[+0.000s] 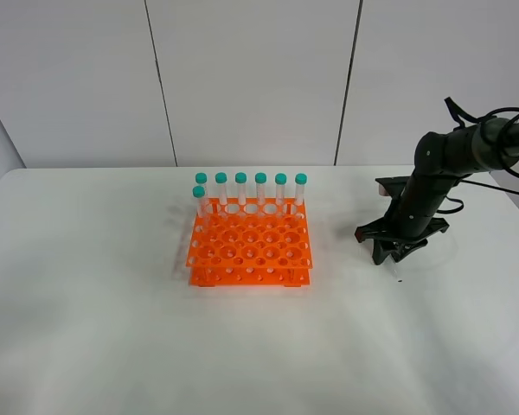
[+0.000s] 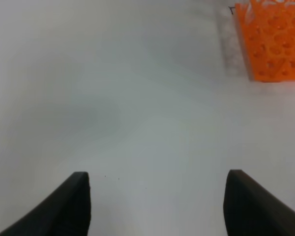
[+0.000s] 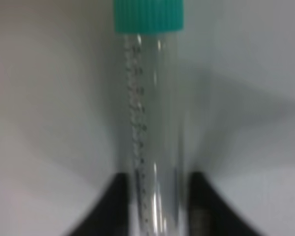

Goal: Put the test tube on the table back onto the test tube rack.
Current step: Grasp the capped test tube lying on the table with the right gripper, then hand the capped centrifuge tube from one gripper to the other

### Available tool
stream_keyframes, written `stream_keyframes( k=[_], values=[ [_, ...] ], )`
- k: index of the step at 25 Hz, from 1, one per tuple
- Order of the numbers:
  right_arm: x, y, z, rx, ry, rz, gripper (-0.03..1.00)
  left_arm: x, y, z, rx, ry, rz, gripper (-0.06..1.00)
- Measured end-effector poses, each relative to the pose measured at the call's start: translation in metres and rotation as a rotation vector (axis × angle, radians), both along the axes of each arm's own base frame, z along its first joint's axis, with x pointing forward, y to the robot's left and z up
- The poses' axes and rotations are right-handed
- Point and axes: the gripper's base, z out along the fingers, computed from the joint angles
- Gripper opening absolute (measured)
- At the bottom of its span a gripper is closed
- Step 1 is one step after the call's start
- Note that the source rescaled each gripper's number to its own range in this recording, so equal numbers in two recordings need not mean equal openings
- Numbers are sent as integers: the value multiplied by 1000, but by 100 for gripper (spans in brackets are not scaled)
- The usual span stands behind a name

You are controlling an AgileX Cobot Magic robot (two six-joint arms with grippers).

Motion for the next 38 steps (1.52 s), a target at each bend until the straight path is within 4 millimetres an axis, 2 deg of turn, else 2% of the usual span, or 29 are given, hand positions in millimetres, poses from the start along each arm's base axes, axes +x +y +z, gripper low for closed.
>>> stream_keyframes(
  k=[1, 2, 4, 7, 11, 13, 15, 17, 20, 22, 24, 27, 31, 33, 38],
  values=[
    [0, 0, 0, -4, 4, 3, 0, 0, 0, 0, 0, 0, 0, 93],
    [0, -1, 2, -8, -1, 9, 4, 0, 0, 0, 0, 0, 0, 93],
    [0, -1, 9, -15, -23, 22, 3, 0, 0, 0, 0, 0, 0, 93],
    [0, -2, 32, -16, -68, 47, 3, 0, 0, 0, 0, 0, 0, 93],
    [-9, -2, 75, -13, -118, 80, 3, 0, 0, 0, 0, 0, 0, 93],
    [-19, -3, 105, -12, -160, 94, 3, 0, 0, 0, 0, 0, 0, 93],
    [-35, -5, 130, -10, -213, 100, 3, 0, 0, 0, 0, 0, 0, 93],
    [-60, -7, 151, -9, -256, 105, 3, 0, 0, 0, 0, 0, 0, 93],
    [-107, -11, 160, -7, -254, 119, 3, 0, 0, 0, 0, 0, 0, 93],
    [-136, -12, 158, 12, -247, 130, 3, 0, 0, 0, 0, 0, 0, 93],
    [-153, -11, 160, 38, -283, 144, 3, 0, 0, 0, 0, 0, 0, 93],
    [-155, -5, 163, 103, -345, 185, 3, 0, 0, 0, 0, 0, 0, 93],
    [-144, 14, 170, 235, -435, 362, 3, 0, 0, 0, 0, 0, 0, 93],
    [-140, 32, 172, 335, -463, 438, 3, 0, 0, 0, 0, 0, 0, 93],
    [-144, 87, 158, 520, -446, 660, 3, 0, 0, 0, 0, 0, 0, 93]
  ],
)
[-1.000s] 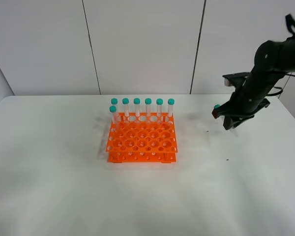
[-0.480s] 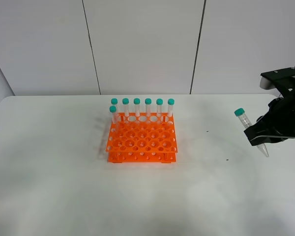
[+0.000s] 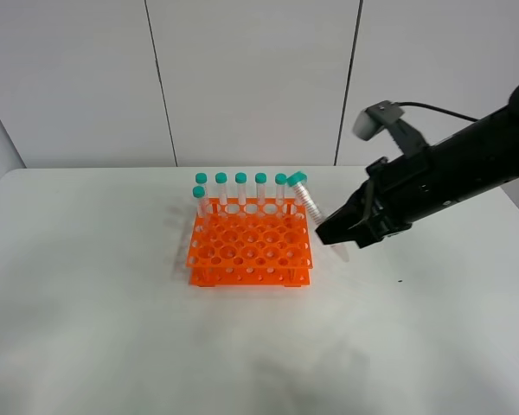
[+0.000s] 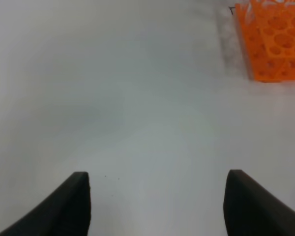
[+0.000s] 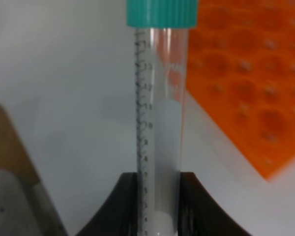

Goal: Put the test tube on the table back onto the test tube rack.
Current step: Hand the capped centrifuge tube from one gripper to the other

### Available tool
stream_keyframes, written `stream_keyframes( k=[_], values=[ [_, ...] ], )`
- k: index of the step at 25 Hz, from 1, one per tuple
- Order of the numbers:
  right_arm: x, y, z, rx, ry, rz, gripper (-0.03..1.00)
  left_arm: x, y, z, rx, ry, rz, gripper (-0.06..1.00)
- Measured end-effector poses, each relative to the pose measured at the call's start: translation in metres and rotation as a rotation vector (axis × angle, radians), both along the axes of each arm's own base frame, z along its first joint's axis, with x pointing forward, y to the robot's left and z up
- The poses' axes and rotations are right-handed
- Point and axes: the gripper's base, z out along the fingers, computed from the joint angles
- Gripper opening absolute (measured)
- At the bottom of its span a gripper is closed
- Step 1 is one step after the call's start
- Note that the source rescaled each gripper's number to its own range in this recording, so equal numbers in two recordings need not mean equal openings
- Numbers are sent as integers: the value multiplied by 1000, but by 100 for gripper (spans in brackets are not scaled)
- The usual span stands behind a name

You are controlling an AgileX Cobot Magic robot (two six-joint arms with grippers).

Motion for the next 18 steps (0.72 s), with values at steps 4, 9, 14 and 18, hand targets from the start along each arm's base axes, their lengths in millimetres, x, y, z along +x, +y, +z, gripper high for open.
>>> stream_keyframes(
  k=[4, 9, 14, 18],
  values=[
    [-2, 17, -8, 32, -29, 121, 3, 0, 0, 0, 0, 0, 0, 93],
    [-6, 20, -9, 48, -15, 189, 3, 0, 0, 0, 0, 0, 0, 93],
    [-4, 20, -8, 53, -33, 175, 3, -1, 0, 6, -30, -37, 9, 93],
    [-2, 20, -10, 48, -44, 165, 3, 9, -3, 41, -81, -151, -3, 93]
  ],
)
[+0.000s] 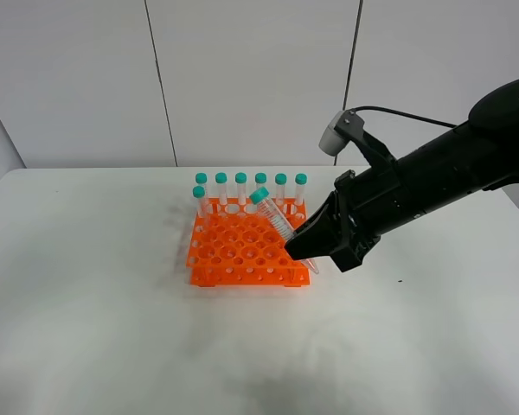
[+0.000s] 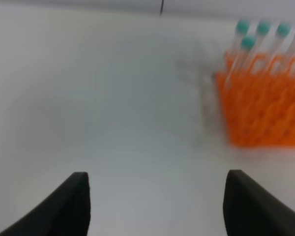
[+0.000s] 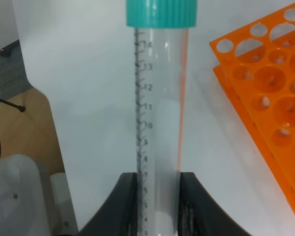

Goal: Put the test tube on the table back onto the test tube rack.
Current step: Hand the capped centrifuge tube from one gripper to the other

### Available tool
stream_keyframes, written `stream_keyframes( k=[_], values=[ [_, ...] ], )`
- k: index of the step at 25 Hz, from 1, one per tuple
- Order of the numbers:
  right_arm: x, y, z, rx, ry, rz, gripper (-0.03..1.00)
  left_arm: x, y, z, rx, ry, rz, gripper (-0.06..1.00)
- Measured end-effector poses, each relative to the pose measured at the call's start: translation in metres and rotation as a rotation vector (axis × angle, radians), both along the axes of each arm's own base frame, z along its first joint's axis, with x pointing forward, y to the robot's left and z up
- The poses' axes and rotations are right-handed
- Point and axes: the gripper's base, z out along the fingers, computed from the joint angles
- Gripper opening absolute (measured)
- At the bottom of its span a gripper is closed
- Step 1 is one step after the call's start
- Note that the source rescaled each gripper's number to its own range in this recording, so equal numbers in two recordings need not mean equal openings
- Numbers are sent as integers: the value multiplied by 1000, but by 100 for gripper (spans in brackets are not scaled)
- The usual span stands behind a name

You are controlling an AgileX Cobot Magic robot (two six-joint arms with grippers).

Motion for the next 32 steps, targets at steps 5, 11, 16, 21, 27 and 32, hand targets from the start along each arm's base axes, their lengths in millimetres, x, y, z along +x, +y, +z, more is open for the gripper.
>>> stream_keyframes(
  k=[5, 11, 16, 21, 27, 32],
  values=[
    [1, 0, 0, 0, -10, -12, 3, 50, -11, 32, -120, 40, -83, 93],
    [2, 0, 0, 4, -13, -20, 3, 140, -23, 20, -220, 145, -165, 93],
    [3, 0, 1, 13, -12, -27, 3, 195, -43, -8, -389, 254, -275, 93],
    [3, 0, 1, 13, -12, -28, 3, 227, -81, -34, -508, 295, -426, 93],
    [3, 1, 2, 32, -5, -39, 3, 245, -122, -62, -509, 359, -536, 93],
    [3, 2, 3, 38, -3, -42, 3, 250, -146, -64, -494, 381, -604, 93]
  ],
)
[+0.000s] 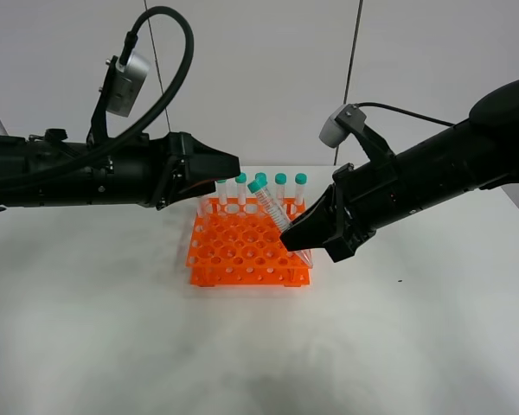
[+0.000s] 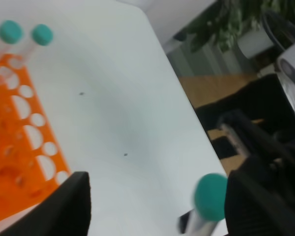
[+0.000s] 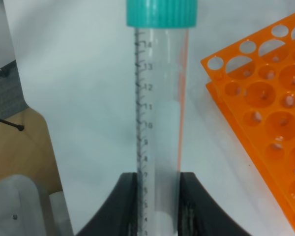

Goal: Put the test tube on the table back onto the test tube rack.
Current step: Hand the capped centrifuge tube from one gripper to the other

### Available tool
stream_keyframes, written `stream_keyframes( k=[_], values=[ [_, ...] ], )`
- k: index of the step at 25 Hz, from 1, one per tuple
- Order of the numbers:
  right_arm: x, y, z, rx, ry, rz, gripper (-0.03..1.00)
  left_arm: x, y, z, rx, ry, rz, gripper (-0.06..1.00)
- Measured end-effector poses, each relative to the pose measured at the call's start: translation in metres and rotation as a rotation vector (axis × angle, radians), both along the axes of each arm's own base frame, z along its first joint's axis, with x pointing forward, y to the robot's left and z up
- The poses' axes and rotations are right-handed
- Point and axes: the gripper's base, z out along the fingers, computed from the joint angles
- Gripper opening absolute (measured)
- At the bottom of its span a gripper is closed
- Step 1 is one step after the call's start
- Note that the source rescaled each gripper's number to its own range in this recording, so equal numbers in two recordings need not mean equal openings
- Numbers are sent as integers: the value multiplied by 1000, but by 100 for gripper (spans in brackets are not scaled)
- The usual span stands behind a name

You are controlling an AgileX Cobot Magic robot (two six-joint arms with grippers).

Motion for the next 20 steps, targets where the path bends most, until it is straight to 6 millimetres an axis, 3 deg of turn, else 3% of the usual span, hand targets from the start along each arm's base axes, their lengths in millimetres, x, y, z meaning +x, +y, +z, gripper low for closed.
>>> stream_keyframes(
  k=[4, 14, 20],
  values=[
    [0, 0, 0, 1, 0, 0, 3, 1, -7, 9, -13, -27, -16, 93],
    [-1, 1, 1, 9, 9, 4, 3, 3, -6, 8, 1, -31, 5, 93],
    [-1, 1, 1, 9, 9, 4, 3, 15, -13, -5, 6, 12, -16, 93]
  ],
)
